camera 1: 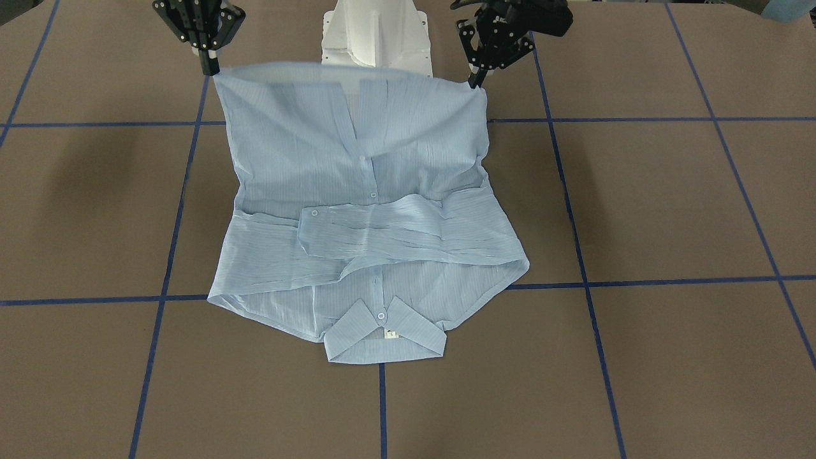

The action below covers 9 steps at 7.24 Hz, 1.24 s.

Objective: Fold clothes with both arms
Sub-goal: 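Lift the hem with both grippers and fold it toward the collar, then release the hem near the collar and raise both grippers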

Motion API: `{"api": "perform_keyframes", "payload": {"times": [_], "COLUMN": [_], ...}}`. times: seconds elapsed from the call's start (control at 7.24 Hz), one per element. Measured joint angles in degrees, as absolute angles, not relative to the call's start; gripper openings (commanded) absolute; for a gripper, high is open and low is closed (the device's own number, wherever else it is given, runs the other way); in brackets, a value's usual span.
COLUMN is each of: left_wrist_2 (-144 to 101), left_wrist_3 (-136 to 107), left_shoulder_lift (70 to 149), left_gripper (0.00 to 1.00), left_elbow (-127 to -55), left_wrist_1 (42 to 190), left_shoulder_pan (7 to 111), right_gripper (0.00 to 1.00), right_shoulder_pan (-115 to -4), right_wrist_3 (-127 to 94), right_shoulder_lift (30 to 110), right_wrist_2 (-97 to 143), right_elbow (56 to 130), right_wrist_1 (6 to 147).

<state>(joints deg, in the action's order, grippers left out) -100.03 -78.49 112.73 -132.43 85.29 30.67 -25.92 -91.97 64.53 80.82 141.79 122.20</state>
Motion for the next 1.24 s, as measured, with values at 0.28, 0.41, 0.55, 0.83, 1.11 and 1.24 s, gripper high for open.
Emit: {"api": "perform_keyframes", "payload": {"times": [0.28, 0.41, 0.55, 0.83, 1.11, 1.24], "left_wrist_2": [-95.0, -93.2, -91.9, -89.6, -87.6, -87.2], "left_wrist_3": [-77.0, -76.0, -74.8, -73.9, -73.7, -73.6], "left_shoulder_lift": [116.3, 117.9, 118.6, 119.0, 119.0, 119.0], "left_gripper": [0.0, 0.0, 0.0, 0.0, 0.0, 0.0], "left_elbow": [-125.1, -120.0, -114.4, -102.0, -94.4, -92.6], "left_wrist_1": [86.0, 88.3, 92.6, 103.5, 109.7, 111.2], "left_shoulder_pan": [34.1, 34.9, 35.3, 35.6, 35.7, 35.7], "right_gripper": [0.0, 0.0, 0.0, 0.0, 0.0, 0.34], "right_shoulder_pan": [-33.2, -35.4, -36.5, -37.7, -38.4, -38.4], "right_wrist_3": [-88.5, -86.9, -85.8, -83.9, -82.2, -82.0], "right_shoulder_lift": [63.5, 63.4, 63.3, 63.4, 63.4, 63.2], "right_wrist_2": [82.7, 83.3, 83.4, 83.3, 83.1, 83.1], "right_elbow": [127.2, 119.7, 113.3, 103.6, 99.2, 98.0], "right_wrist_1": [108.1, 100.9, 95.1, 86.6, 83.8, 83.1]}}
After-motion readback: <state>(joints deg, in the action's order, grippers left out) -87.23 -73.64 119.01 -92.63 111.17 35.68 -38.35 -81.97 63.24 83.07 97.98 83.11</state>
